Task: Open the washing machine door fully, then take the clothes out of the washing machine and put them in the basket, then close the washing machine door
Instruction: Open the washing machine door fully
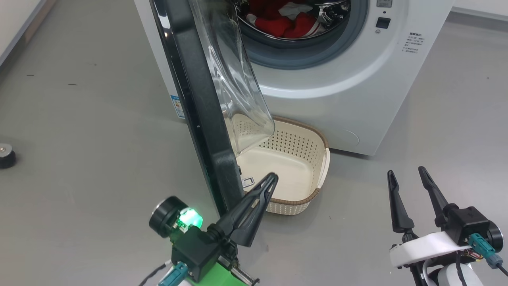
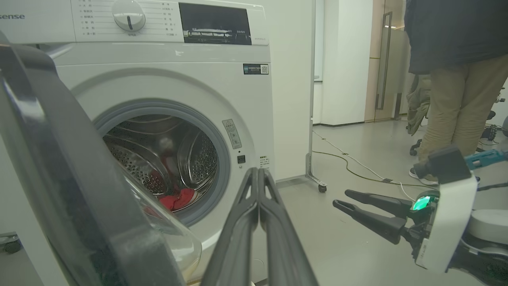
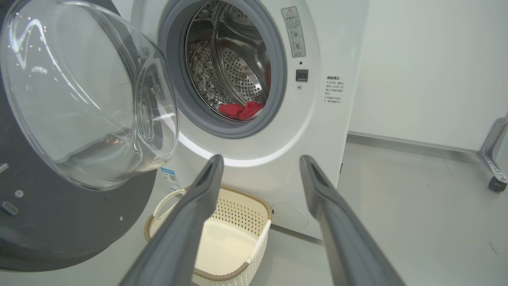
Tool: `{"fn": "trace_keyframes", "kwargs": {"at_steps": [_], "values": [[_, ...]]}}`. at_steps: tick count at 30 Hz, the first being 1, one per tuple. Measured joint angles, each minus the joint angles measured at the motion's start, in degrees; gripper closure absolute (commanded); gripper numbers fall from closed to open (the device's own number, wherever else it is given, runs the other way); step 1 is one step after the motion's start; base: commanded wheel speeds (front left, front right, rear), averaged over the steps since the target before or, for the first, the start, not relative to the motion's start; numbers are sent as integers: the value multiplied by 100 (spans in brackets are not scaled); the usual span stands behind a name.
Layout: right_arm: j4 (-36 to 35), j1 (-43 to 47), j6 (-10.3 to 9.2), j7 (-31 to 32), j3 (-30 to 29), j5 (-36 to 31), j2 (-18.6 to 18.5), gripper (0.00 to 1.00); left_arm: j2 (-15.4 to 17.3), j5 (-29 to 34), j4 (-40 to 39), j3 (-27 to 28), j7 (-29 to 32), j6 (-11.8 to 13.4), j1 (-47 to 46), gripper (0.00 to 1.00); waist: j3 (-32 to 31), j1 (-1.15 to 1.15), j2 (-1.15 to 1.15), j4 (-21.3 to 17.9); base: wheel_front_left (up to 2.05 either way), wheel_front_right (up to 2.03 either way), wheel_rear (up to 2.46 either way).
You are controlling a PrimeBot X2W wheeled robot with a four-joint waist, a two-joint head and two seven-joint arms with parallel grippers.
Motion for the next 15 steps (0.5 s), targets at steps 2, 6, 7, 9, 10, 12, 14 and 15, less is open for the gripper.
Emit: {"fn": "trace_keyframes", "kwargs": {"at_steps": [2, 6, 7, 9, 10, 12, 14, 15], "values": [[4, -1, 13, 0, -5, -8, 12, 0, 14, -57, 155, -49, 125, 0, 97, 100, 6, 0, 0, -10, 0, 0, 0], [8, -1, 20, 0, -26, -30, 43, 0, 18, -204, 430, -67, 318, 0, 261, 100, 22, 0, 0, -26, 0, 0, 0], [8, -1, 21, 0, -31, -49, 47, 0, 15, -247, 490, -59, 347, 0, 287, 100, 28, 0, 0, -29, 0, 0, 0], [9, -1, 33, 0, -44, -55, 53, 0, 18, -298, 588, -11, 414, 0, 314, 100, 40, 0, 0, -36, 0, 0, 0], [9, -2, 60, 0, -52, -56, 54, 0, 21, -298, 639, 16, 422, 0, 316, 100, 46, 0, 0, -38, 0, 0, 0], [10, -2, 64, 0, -62, -57, 58, 0, 24, -298, 709, 69, 466, 0, 320, 100, 59, 0, 0, -44, 0, 0, 0], [14, -3, 68, 0, -75, -58, 65, 0, 32, -298, 753, 148, 469, 8, 320, 100, 72, 0, 0, -51, 0, 0, 0], [15, -4, 69, 0, -80, -64, 68, 0, 32, -300, 775, 188, 471, 13, 320, 100, 79, 0, 0, -54, 0, 0, 0]]}}
